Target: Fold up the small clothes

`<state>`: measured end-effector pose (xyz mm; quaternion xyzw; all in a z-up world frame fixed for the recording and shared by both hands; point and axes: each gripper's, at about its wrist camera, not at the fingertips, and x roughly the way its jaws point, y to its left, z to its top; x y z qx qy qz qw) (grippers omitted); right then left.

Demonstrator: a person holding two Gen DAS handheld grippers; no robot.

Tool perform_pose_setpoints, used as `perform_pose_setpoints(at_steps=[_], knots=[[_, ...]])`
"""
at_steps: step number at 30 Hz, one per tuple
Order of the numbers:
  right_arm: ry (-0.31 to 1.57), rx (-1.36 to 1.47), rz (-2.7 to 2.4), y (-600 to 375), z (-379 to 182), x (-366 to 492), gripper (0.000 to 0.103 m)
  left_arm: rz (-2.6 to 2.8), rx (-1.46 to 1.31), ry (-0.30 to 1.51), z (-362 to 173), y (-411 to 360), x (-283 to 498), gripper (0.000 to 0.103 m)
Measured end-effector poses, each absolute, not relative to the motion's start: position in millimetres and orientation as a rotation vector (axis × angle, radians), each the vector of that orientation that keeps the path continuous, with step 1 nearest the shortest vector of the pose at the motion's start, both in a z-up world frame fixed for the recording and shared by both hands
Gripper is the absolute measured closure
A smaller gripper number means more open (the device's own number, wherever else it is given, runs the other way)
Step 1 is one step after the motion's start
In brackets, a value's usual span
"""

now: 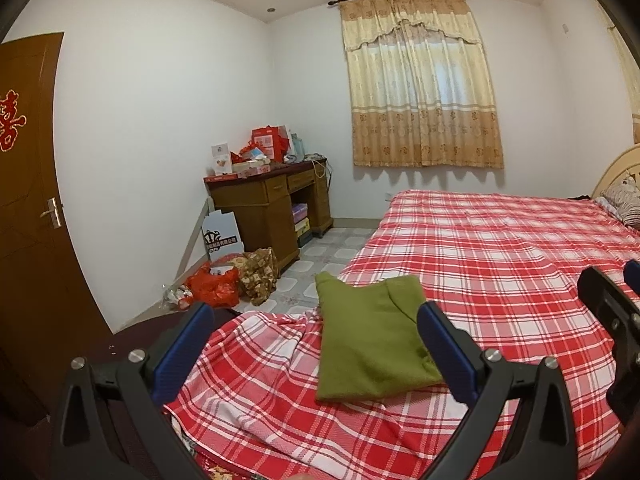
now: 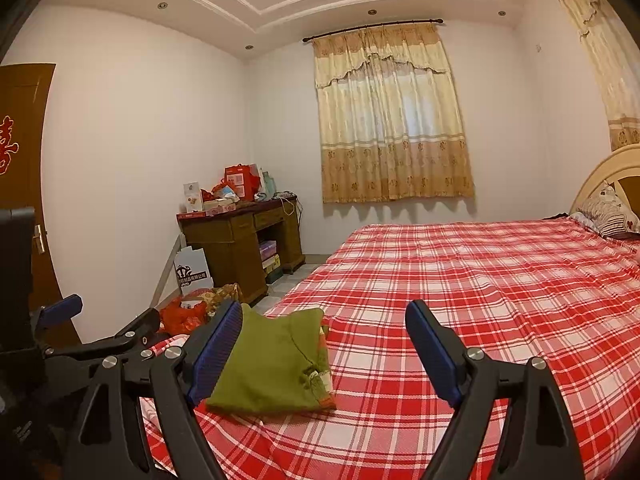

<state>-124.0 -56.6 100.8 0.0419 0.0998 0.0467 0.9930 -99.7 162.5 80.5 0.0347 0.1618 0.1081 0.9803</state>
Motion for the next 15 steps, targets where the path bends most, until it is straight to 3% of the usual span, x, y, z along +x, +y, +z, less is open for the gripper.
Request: perform_pose_setpoints(at_steps=[15], knots=[[0.218,0.094,0.09,-56.9,95.2,-119.4,0.019,0.193,0.049,0.36,76.3,167.6,-91.7,0.0]])
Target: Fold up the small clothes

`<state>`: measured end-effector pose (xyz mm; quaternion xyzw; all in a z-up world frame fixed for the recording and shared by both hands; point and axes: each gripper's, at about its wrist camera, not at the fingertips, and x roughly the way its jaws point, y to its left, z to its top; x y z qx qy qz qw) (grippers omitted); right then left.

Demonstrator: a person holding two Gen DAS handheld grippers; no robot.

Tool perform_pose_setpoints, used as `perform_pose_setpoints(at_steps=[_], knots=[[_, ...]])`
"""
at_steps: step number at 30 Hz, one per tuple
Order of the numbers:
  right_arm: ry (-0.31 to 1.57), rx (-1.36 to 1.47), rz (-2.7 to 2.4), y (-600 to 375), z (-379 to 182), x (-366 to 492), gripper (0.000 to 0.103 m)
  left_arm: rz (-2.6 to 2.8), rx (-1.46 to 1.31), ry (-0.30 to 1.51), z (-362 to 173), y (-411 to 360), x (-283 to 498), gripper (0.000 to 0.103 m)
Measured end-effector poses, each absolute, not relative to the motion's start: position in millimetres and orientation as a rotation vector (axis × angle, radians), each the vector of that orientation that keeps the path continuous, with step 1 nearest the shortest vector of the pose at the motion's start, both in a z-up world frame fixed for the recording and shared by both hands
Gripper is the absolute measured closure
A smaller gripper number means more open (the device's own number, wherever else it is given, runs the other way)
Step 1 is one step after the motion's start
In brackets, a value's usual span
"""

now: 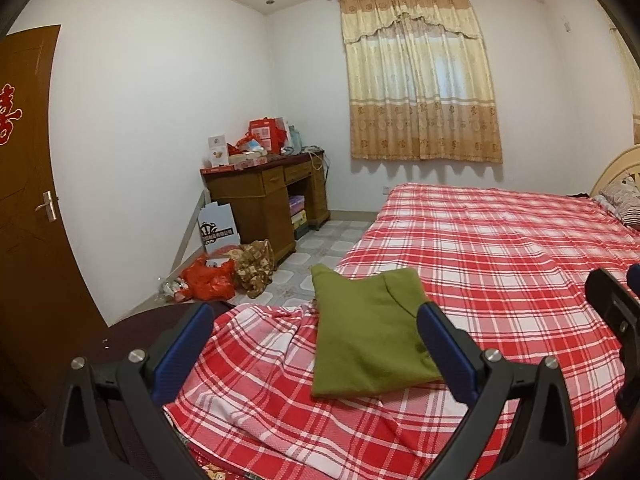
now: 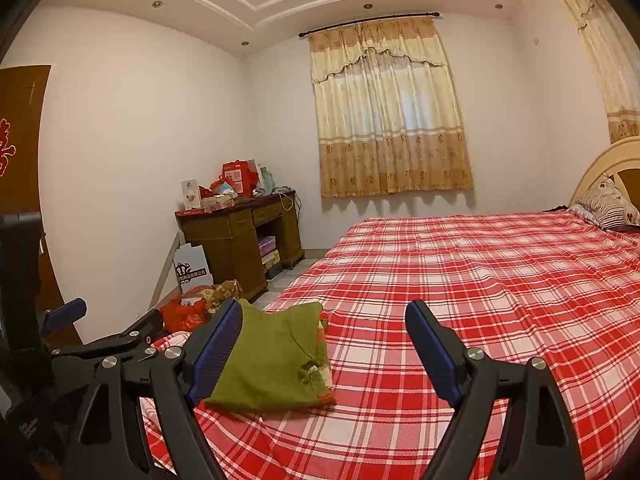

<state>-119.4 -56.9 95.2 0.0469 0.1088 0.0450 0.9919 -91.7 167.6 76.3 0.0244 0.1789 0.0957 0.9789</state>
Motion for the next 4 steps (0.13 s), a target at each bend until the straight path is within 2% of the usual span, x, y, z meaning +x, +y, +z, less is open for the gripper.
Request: perform_pose_setpoints(at_steps=[4], knots=[[0.219,0.095,0.088,-56.7,94.9,-119.3,0.019,0.198,0.055,0.367,76.1,168.1,-89.8,0.0]])
